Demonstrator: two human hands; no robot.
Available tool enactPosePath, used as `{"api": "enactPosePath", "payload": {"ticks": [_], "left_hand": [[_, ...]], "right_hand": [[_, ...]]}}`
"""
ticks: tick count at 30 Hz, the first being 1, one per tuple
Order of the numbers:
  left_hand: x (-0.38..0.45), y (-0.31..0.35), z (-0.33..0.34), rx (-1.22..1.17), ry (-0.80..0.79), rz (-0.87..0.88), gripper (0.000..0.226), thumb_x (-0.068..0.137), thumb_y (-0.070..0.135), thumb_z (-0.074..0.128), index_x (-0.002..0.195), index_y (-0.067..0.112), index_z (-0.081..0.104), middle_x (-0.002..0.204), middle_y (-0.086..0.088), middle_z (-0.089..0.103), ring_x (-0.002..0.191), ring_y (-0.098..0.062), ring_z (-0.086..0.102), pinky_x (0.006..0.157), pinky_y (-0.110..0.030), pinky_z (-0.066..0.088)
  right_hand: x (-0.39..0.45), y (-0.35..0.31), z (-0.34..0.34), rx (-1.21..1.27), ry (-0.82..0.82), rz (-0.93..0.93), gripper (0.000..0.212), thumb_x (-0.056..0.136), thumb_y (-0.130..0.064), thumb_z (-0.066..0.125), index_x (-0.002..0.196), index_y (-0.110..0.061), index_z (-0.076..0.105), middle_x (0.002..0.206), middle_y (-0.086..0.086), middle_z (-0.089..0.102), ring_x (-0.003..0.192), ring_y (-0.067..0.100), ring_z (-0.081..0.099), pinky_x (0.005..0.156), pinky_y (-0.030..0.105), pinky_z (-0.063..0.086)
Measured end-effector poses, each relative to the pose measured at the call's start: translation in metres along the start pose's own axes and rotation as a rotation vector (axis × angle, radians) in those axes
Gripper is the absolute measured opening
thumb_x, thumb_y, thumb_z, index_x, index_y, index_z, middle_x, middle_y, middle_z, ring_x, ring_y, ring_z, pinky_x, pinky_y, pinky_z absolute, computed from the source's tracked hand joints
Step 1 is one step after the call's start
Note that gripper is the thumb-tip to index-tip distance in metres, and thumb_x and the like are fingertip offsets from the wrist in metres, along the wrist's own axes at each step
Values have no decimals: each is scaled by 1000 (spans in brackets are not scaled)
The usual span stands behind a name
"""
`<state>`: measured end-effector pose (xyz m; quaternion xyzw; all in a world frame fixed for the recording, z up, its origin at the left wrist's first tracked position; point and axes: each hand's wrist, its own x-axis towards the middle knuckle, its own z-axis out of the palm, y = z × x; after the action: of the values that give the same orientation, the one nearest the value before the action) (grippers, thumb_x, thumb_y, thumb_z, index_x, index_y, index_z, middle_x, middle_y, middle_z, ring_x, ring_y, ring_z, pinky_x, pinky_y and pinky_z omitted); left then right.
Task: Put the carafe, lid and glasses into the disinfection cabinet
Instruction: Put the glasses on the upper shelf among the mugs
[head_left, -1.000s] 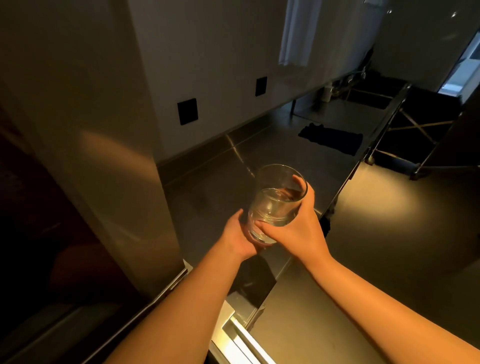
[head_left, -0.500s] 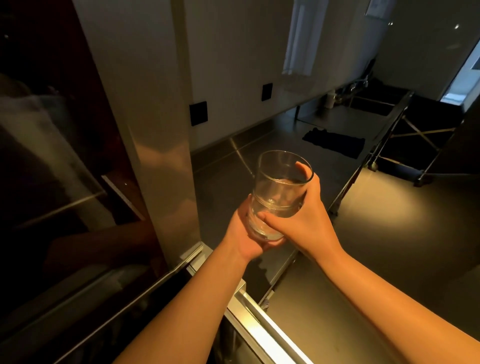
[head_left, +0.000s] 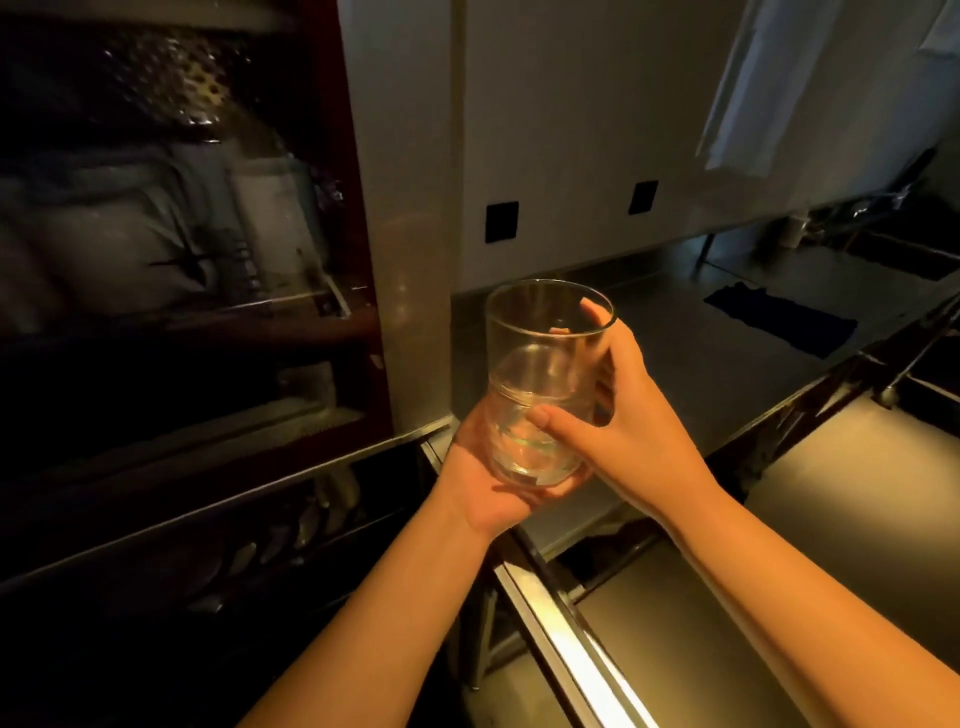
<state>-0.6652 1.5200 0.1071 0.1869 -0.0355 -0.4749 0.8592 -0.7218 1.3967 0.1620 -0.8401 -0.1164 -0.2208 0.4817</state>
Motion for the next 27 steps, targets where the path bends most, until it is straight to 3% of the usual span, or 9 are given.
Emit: {"api": "enactPosePath", "payload": {"ticks": [5, 8, 11, 13, 18, 23, 27], "left_hand": [[-53, 12, 11, 6, 106, 131, 48, 89, 40, 44, 105, 2, 69, 110, -19, 66, 100, -33, 62, 96, -42, 43], [-92, 23, 13, -11, 176, 197, 43, 88, 38, 50, 106, 3, 67, 110, -18, 64, 100, -31, 59, 91, -40, 46], [-134, 34, 14, -9, 219, 242, 46, 91, 40, 47, 101, 1, 69, 106, -19, 65, 97, -32, 59, 91, -39, 45], [-161, 40, 14, -12, 247, 283, 47, 92, 41, 46, 98, 1, 70, 103, -18, 66, 93, -33, 62, 88, -41, 48], [-229, 46, 8, -57, 291, 423, 41, 79, 31, 56, 108, 3, 65, 106, -20, 65, 93, -36, 62, 87, -49, 47], [-295, 43, 3, -107, 278, 466, 39, 71, 27, 65, 98, -1, 71, 104, -20, 67, 90, -37, 65, 86, -46, 48], [-339, 32, -5, -184, 316, 536, 43, 65, 21, 71, 100, -3, 70, 109, -22, 65, 91, -41, 65, 87, -51, 48]], "right_hand": [[2, -30, 22, 137, -95, -93, 68, 81, -69, 43, 139, -37, 26, 122, -40, 47, 114, -11, 48, 86, 2, 37], [5, -50, 43, 208, -132, -118, 74, 82, -73, 32, 142, -30, 30, 121, -36, 51, 114, -9, 50, 89, 5, 38], [5, -74, 70, 324, -196, -103, 75, 80, -77, 31, 141, -33, 33, 126, -18, 56, 118, 1, 52, 99, 25, 40], [4, -91, 91, 390, -231, -116, 74, 81, -76, 31, 140, -31, 36, 125, -15, 58, 118, 4, 52, 100, 33, 40], [-5, -133, 142, 568, -310, -122, 77, 81, -74, 35, 138, -22, 41, 126, -2, 59, 119, 12, 54, 100, 37, 42], [-25, -171, 186, 686, -393, -113, 81, 79, -75, 32, 134, -19, 45, 124, 3, 61, 118, 15, 55, 98, 31, 45], [-42, -195, 214, 787, -461, -46, 77, 81, -68, 26, 131, -14, 49, 122, 6, 62, 116, 19, 57, 101, 42, 43]]}}
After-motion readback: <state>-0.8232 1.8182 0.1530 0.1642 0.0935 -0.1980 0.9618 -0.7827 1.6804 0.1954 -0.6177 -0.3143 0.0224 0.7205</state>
